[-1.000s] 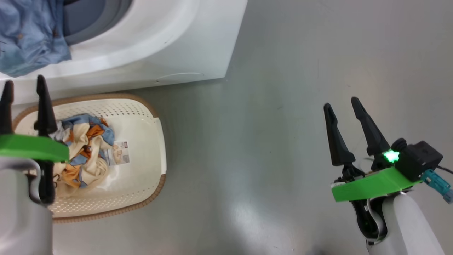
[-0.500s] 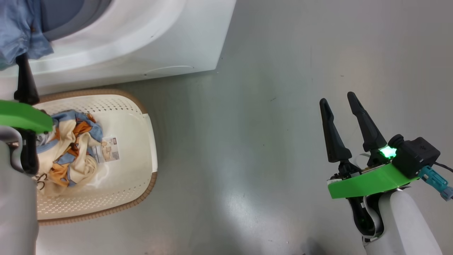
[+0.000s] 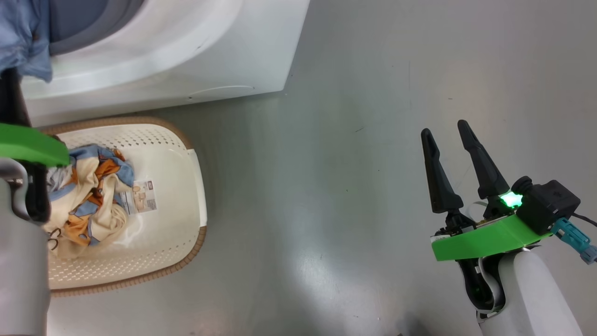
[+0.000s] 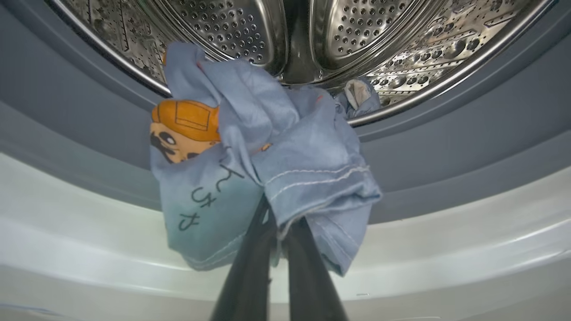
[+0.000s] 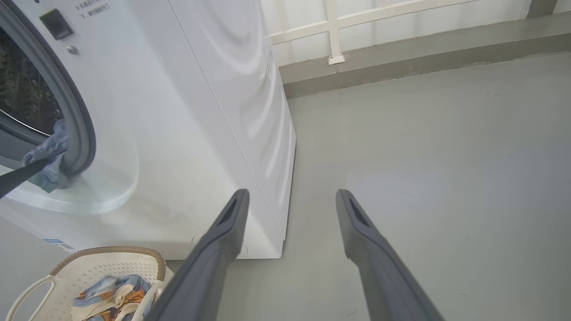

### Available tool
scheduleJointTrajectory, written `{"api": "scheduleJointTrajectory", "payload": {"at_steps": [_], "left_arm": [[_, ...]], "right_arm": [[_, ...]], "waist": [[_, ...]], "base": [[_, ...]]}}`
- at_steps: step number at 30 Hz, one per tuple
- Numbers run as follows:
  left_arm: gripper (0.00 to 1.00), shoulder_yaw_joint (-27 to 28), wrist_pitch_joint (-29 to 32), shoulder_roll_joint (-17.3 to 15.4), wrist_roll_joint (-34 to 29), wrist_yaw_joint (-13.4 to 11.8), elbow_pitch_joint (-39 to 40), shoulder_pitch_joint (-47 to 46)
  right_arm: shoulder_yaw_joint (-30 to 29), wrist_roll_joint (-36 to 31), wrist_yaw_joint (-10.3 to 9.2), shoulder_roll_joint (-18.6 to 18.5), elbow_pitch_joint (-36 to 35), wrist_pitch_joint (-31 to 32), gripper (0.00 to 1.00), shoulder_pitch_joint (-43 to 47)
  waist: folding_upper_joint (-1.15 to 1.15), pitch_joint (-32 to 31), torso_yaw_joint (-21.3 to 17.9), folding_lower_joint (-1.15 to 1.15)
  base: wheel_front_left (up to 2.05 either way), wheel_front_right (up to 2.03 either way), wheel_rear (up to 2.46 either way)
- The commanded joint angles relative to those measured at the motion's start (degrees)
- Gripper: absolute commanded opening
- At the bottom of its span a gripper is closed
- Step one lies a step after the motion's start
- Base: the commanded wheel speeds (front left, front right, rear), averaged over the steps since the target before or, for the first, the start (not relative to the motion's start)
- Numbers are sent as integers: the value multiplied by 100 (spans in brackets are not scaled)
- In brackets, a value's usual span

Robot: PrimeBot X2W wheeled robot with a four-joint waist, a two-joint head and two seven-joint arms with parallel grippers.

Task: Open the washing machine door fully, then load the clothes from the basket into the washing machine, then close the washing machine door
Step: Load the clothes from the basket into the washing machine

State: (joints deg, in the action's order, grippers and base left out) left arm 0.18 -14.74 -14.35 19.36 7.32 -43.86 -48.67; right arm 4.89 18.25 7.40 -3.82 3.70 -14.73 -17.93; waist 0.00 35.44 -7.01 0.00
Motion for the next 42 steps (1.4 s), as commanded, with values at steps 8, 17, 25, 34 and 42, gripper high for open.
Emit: {"api": "scheduleJointTrajectory", "payload": {"at_steps": [8, 17, 25, 34, 42], "left_arm": [[0, 297, -26, -281, 31, 17, 755, -37], [0, 95, -26, -586, 185, 17, 319, -912], [0, -266, -26, -892, 231, 17, -510, -1705], [0, -539, -26, -1303, 88, 17, -719, -2446], [0, -598, -26, -1329, 4, 17, -914, -2367]], "right_arm": [[210, 4, 9, 74, -154, -27, 100, -37], [331, 109, 9, 91, -123, -27, 100, -57], [477, 288, 9, 93, -123, -27, 100, -51], [655, 427, 9, 93, -146, -27, 100, -128], [717, 456, 9, 94, -160, -27, 100, -162]], "waist": [[0, -16, -26, 0], [0, 32, -271, 0], [0, 65, -549, 0], [0, 182, -869, 0], [0, 247, -997, 0]], "base": [[0, 0, 0], [0, 0, 0], [0, 0, 0], [0, 0, 0], [0, 0, 0]]}}
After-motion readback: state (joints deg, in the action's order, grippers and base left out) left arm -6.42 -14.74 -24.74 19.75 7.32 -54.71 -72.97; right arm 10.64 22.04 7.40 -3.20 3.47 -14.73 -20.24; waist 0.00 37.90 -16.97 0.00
